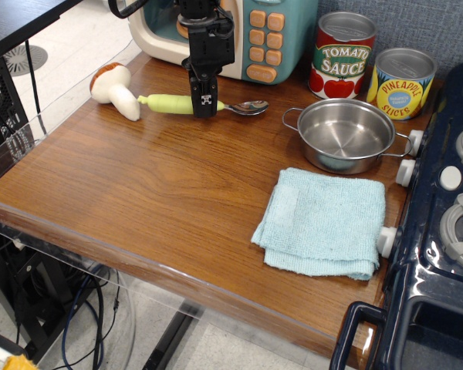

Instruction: Move the spoon between the mushroom and the pot

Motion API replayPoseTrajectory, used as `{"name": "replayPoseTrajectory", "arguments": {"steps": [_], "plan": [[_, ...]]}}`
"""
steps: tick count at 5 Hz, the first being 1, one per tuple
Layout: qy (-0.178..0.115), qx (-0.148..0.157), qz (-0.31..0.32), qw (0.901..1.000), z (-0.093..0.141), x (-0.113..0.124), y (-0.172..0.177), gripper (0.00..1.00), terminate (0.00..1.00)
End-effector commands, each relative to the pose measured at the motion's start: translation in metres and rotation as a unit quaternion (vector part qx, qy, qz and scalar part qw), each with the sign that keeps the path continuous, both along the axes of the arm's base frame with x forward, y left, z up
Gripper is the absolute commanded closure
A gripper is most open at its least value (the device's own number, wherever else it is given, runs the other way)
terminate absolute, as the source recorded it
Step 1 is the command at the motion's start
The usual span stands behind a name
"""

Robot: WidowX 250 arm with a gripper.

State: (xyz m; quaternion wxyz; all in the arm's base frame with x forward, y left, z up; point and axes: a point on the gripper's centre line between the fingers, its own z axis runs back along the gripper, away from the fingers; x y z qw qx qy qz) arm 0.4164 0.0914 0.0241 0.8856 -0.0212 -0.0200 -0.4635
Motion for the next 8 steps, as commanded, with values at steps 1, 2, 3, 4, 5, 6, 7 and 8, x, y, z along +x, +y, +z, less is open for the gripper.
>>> {"name": "replayPoseTrajectory", "arguments": {"steps": [1,2,3,4,5,6,7,8], "plan": [[-0.045,0.045,0.045,0.9970,0.029,0.005,-0.005,0.00,0.00],[-0.037,0.047,0.048,0.9971,0.029,0.002,-0.006,0.00,0.00],[-0.029,0.049,0.052,0.9970,0.034,0.001,-0.004,0.00,0.00],[-0.040,0.053,0.059,0.9961,0.053,-0.001,-0.004,0.00,0.00],[-0.065,0.059,0.059,0.9944,0.077,-0.005,-0.005,0.00,0.00],[-0.092,0.077,0.058,0.9911,0.096,-0.019,-0.016,0.00,0.00],[-0.092,0.077,0.058,0.9911,0.096,-0.019,-0.016,0.00,0.00],[-0.092,0.077,0.058,0.9911,0.096,-0.019,-0.016,0.00,0.00]]}}
